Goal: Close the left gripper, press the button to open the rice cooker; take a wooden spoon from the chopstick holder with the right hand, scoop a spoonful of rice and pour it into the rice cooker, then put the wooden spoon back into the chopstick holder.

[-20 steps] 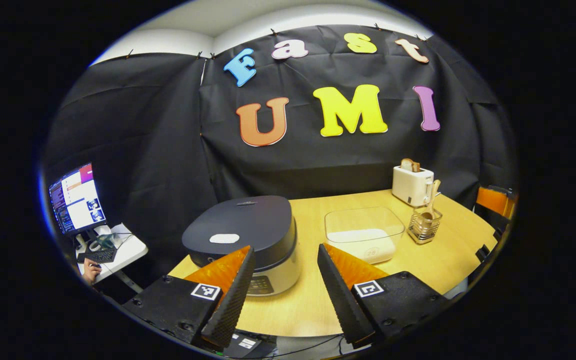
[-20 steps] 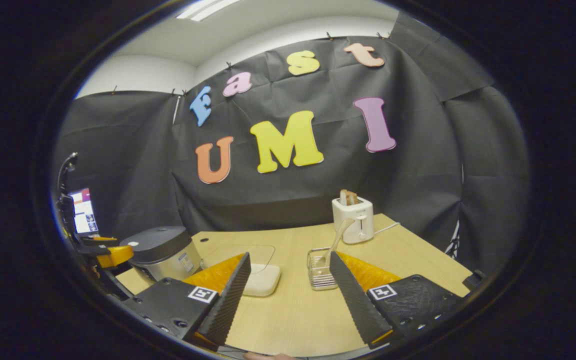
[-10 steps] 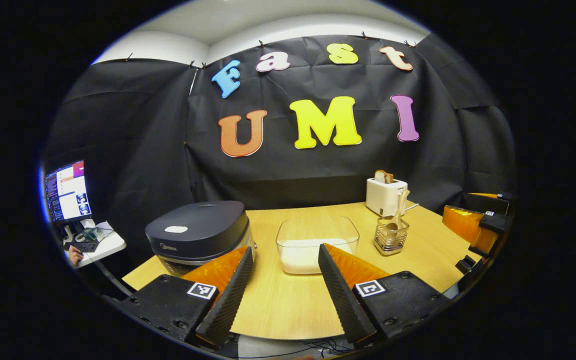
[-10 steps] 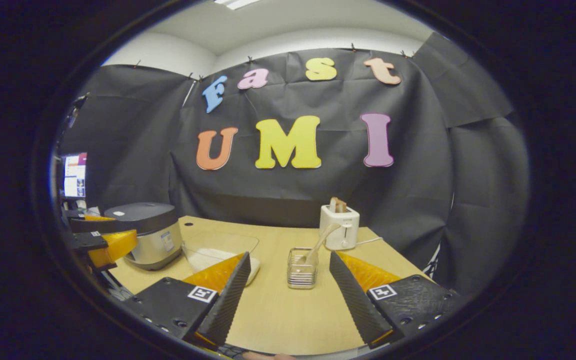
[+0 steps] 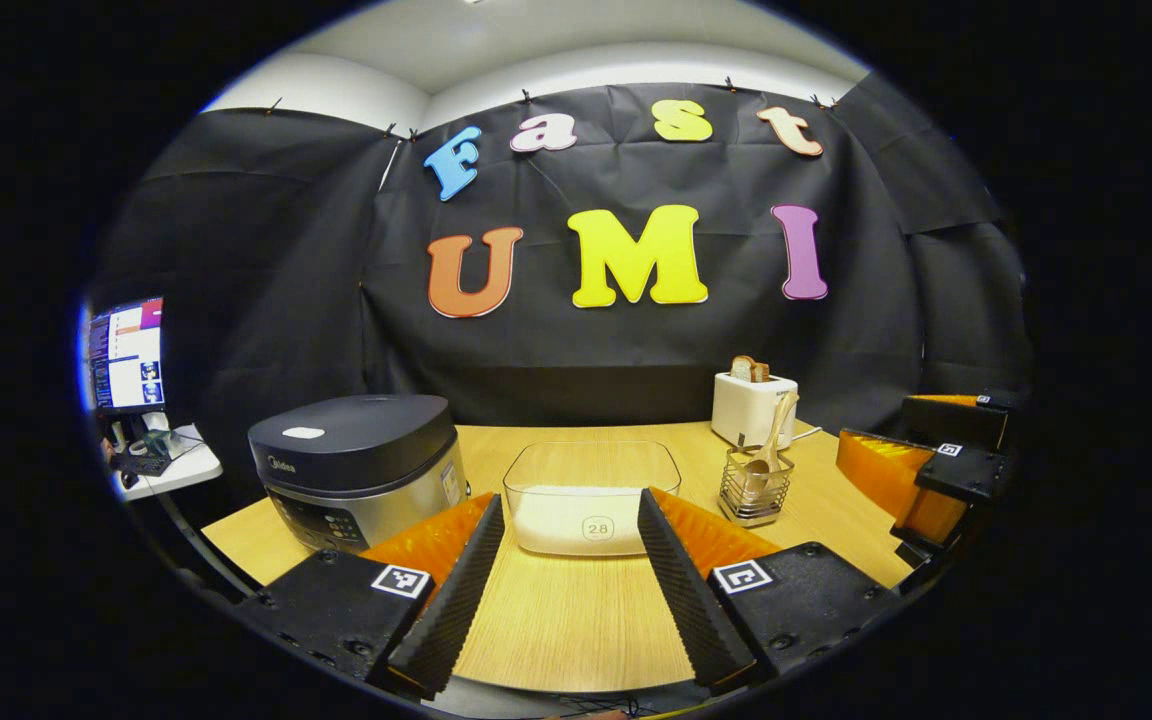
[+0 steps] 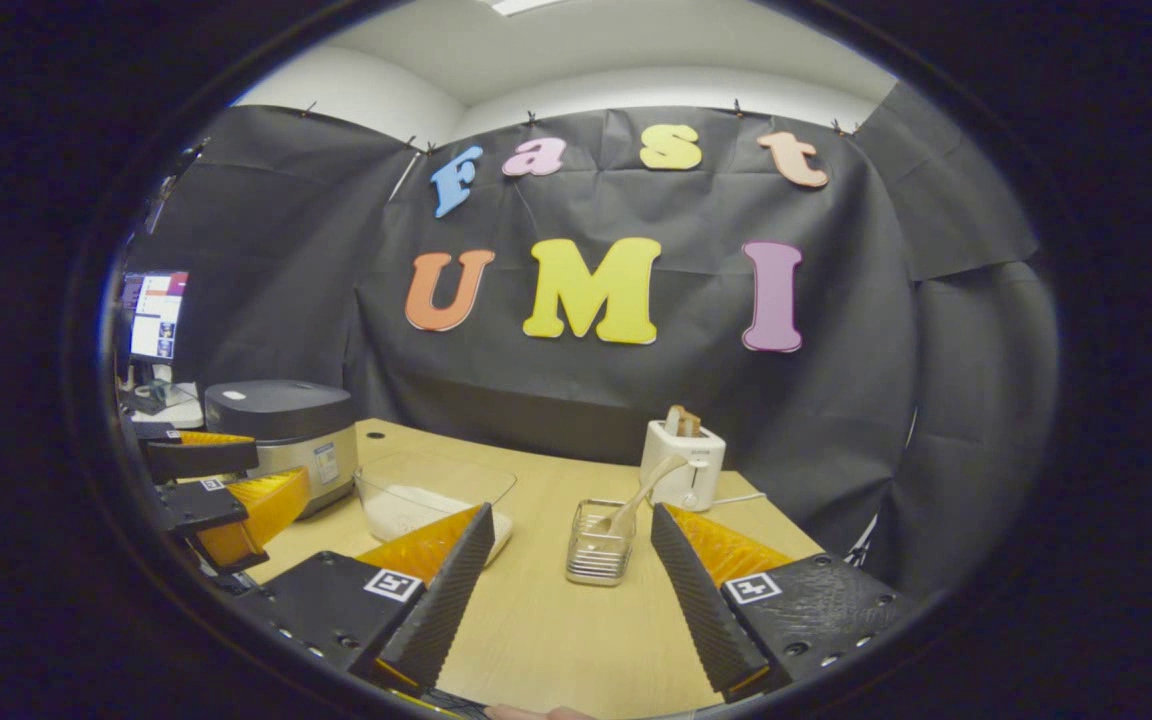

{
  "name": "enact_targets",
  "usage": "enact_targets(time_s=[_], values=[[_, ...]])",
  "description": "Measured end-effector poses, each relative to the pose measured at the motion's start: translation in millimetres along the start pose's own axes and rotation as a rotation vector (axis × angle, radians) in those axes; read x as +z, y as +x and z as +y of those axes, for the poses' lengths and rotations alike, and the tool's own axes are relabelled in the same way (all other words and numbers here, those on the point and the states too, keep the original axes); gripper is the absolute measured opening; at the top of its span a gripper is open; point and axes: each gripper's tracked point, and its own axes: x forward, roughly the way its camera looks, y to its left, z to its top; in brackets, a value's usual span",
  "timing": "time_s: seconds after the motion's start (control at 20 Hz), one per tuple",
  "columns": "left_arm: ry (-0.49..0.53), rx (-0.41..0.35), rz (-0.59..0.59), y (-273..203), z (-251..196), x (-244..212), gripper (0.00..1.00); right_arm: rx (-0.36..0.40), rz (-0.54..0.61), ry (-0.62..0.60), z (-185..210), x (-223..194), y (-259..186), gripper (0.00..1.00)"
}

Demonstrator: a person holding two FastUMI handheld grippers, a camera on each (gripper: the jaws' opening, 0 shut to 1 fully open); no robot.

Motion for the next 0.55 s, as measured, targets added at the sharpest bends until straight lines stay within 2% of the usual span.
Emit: enact_targets(time_s=[0.1, 0.15, 0.3, 0.4, 0.55], values=[[0.004, 0.004, 0.011, 3.5, 2.2, -5.6, 0.87, -0.006, 0.014, 0.011, -1.8, -5.6, 5.7, 0.96], [0.001, 0.017, 0.012, 5.5, 5.6, -7.3, 0.87, -0.015, 0.014, 0.018, -3.6, -7.2, 8.7, 0.94], [-0.011, 0.033, 0.029, 9.0, 11.3, -13.5, 0.87, -0.018, 0.002, 0.035, -2.4, -11.6, 13.1, 0.94], [-0.027, 0.069, 0.015, 8.1, 23.4, -12.0, 0.87, -0.014, 0.012, 0.023, -3.1, -16.2, 15.7, 0.94], [-0.035, 0.069, -0.001, 11.2, 29.7, -7.1, 0.87, -0.033, -0.007, 0.011, -11.5, -13.0, 14.4, 0.94]])
